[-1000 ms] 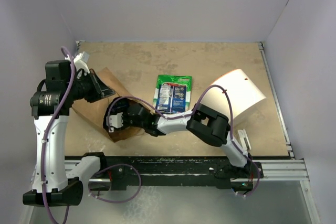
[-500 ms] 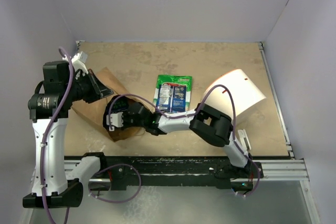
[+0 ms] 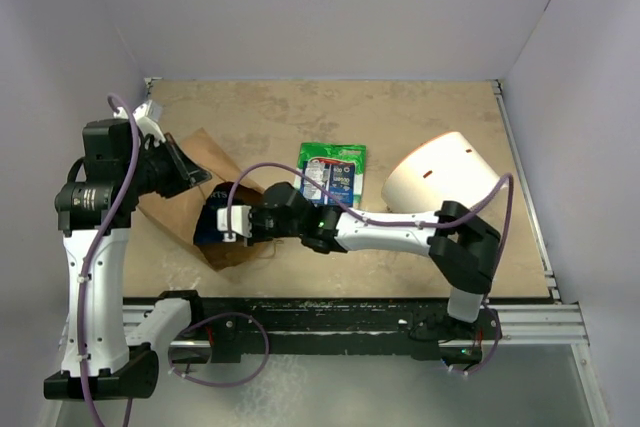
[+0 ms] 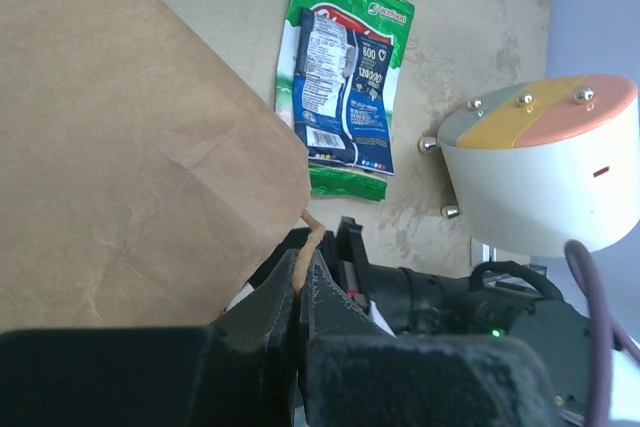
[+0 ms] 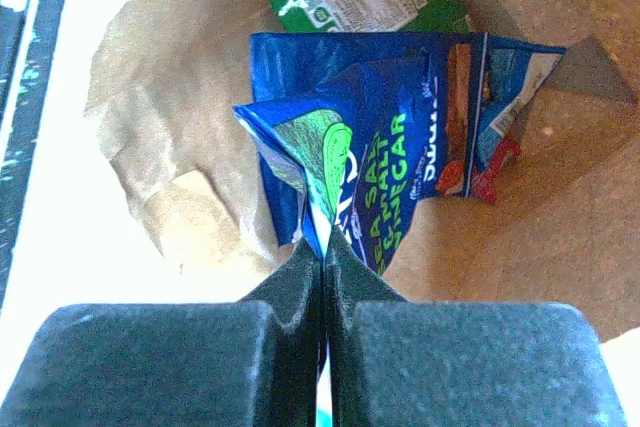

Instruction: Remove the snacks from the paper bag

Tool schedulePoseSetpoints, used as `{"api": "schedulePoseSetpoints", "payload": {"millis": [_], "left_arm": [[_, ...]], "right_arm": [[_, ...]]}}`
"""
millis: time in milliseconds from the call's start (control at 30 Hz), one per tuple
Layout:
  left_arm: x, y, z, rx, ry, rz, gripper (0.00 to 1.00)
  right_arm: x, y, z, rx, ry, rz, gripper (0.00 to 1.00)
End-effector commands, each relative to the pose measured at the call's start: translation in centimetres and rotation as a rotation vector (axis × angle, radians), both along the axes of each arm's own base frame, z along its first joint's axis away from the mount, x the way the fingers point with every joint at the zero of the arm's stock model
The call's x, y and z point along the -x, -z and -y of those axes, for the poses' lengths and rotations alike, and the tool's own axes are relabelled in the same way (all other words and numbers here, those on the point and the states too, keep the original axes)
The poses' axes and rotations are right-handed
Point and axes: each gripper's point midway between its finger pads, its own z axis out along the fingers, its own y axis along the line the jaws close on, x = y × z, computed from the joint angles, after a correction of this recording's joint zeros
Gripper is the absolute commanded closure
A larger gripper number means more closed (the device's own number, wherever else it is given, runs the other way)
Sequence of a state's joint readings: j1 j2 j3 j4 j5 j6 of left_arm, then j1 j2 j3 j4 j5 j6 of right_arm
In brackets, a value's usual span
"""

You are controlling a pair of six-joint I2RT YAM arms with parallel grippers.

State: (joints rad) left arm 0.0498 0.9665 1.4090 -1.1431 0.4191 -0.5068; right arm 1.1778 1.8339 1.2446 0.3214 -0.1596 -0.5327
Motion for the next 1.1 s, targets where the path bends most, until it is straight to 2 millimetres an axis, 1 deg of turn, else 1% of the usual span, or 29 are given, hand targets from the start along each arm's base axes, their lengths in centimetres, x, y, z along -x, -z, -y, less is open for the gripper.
{"api": "schedulePoseSetpoints", "payload": {"millis": [0,167,267,333,367,500,567,633,700,800,867,967,1000,1067], "left_arm": [[-1.4,-1.0,-0.3,0.008,-0.037,0.06,1.0],[-1.4,-1.5,-1.0,-0.024,-0.073,0.09,1.0],[-1.1,-1.4,-1.4,-0.042,-0.085,0.088,1.0],[-1.0,-1.3,-1.4,-0.046,-0.088,0.085,1.0],[-1.0,-1.3,-1.4,-0.044,-0.087,0.086,1.0],[-0.8,-1.2,-1.1,-0.032,-0.07,0.072,1.0],[-0.6,-1.0,-1.2,-0.044,-0.066,0.066,1.0],[-0.4,-1.0,-1.2,-0.06,-0.054,0.075,1.0],[-0.2,-0.9,-1.5,-0.077,-0.055,0.077,1.0],[0.0,-0.4,-1.9,-0.096,-0.07,0.062,1.0],[0.0,-0.2,-2.0,-0.103,-0.074,0.055,1.0],[0.2,0.1,-2.6,-0.128,-0.103,0.045,1.0],[0.1,0.3,-2.8,-0.136,-0.113,0.039,1.0],[0.2,0.4,-3.1,-0.144,-0.123,0.036,1.0]], "right_arm": [[2.5,-3.2,1.5,-0.013,-0.067,-0.063,1.0],[3.2,-6.4,3.0,-0.044,-0.076,-0.051,1.0],[3.8,-8.7,4.0,-0.076,-0.074,-0.058,1.0],[4.2,-10.8,4.7,-0.12,-0.06,-0.08,1.0],[4.4,-11.4,5.1,-0.128,-0.051,-0.096,1.0],[4.9,-14.3,6.9,-0.184,0.005,-0.149,1.0],[4.4,-15.5,8.0,-0.228,0.068,-0.159,1.0],[4.2,-16.6,9.0,-0.301,0.141,-0.213,1.0],[4.0,-17.0,10.1,-0.32,0.182,-0.223,1.0],[3.0,-17.3,11.8,-0.294,0.261,-0.185,1.0],[3.1,-17.6,12.7,-0.273,0.28,-0.184,1.0],[1.9,-18.5,15.0,-0.312,0.396,-0.167,1.0],[1.9,-18.9,15.6,-0.328,0.41,-0.161,1.0],[2.5,-19.3,16.2,-0.349,0.384,-0.158,1.0]]}}
